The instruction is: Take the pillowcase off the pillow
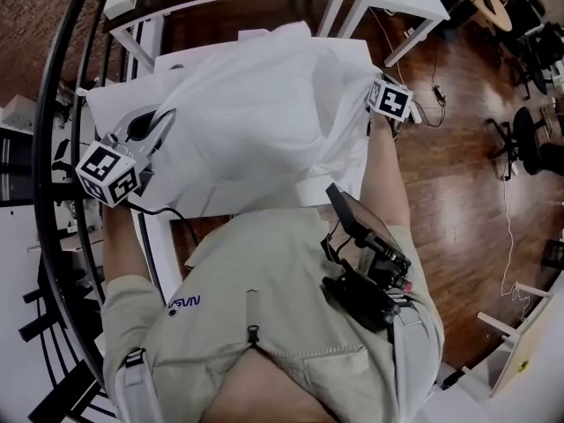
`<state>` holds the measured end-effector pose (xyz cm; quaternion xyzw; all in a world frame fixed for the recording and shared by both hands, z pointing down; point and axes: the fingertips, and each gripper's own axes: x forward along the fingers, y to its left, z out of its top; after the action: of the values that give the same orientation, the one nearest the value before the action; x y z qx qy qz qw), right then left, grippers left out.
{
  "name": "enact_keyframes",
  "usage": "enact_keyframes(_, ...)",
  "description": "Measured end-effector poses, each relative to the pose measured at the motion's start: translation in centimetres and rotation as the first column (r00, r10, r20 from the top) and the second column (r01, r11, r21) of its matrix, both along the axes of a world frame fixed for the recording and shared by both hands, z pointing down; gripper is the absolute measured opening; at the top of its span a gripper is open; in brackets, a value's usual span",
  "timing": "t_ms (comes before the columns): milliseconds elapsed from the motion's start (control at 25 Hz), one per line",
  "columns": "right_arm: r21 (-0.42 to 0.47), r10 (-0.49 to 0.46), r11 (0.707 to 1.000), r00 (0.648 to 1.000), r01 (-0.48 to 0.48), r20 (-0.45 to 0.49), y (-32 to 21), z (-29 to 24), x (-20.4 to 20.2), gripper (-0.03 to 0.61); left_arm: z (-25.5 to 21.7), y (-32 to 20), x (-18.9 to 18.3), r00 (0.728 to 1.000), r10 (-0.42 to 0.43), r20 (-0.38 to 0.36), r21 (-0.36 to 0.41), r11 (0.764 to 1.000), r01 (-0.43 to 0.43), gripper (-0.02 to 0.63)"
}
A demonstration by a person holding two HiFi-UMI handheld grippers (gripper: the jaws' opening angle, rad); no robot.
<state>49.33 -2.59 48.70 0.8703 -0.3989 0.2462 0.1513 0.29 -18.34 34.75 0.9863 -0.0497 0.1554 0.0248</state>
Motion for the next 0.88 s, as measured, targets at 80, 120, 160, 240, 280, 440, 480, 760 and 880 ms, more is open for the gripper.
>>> enact_keyframes(80, -0.007, 0.050, 0.999, 0.998, -0.050, 0.037, 1.9, 1.3, 1.4, 0.005, -1.2, -0.7, -1.1, 0.998, -0.049, -0.049, -0.037, 0.998, 0.047, 0.017)
enact_keyframes(120, -0.004, 0.042, 0.999, 0.997, -0.042, 0.059, 2.5, 2.0, 1.7, 0.005, -1.8, -1.0, -1.8, 0.995, -0.072, -0.074, -0.060, 0.996, 0.068, 0.017)
enact_keyframes(160, 0.003, 0.008, 1.000, 0.997, -0.008, 0.076, 2.7, 2.4, 1.6, 0.005, -2.4, -1.2, -2.3, 0.992, -0.088, -0.092, -0.076, 0.994, 0.081, 0.017)
enact_keyframes(240, 0.031, -0.108, 0.994, 0.989, 0.105, 0.104, 1.7, 3.0, 0.0, 0.005, -3.7, -1.4, -2.7, 0.989, -0.094, -0.113, -0.077, 0.993, 0.086, 0.017)
enact_keyframes(280, 0.041, -0.169, 0.985, 0.979, 0.165, 0.117, 0.9, 3.4, -1.4, 0.005, -4.2, -1.3, -2.6, 0.989, -0.092, -0.118, -0.068, 0.994, 0.084, 0.017)
enact_keyframes(440, 0.015, -0.414, 0.908, 0.893, 0.418, 0.179, -2.4, 6.9, -9.6, 0.005, -5.4, -1.4, -1.4, 0.989, -0.087, -0.121, -0.033, 0.996, 0.083, 0.016)
enact_keyframes(480, 0.031, -0.479, 0.875, 0.856, 0.483, 0.196, -3.1, 7.6, -12.0, 0.006, -5.5, -1.4, -1.2, 0.989, -0.080, -0.121, -0.029, 0.997, 0.077, 0.016)
enact_keyframes(760, 0.259, -0.654, 0.749, 0.744, 0.610, 0.139, -3.2, 3.4, -18.2, 0.117, -6.6, -0.7, 1.0, 0.986, -0.018, -0.166, -0.078, 0.997, 0.005, 0.017)
enact_keyframes(880, 0.289, -0.553, 0.804, 0.832, 0.520, 0.042, -0.4, -1.0, -15.1, 0.117, -6.7, -0.2, 3.0, 0.983, 0.020, -0.182, -0.099, 0.994, -0.038, 0.017)
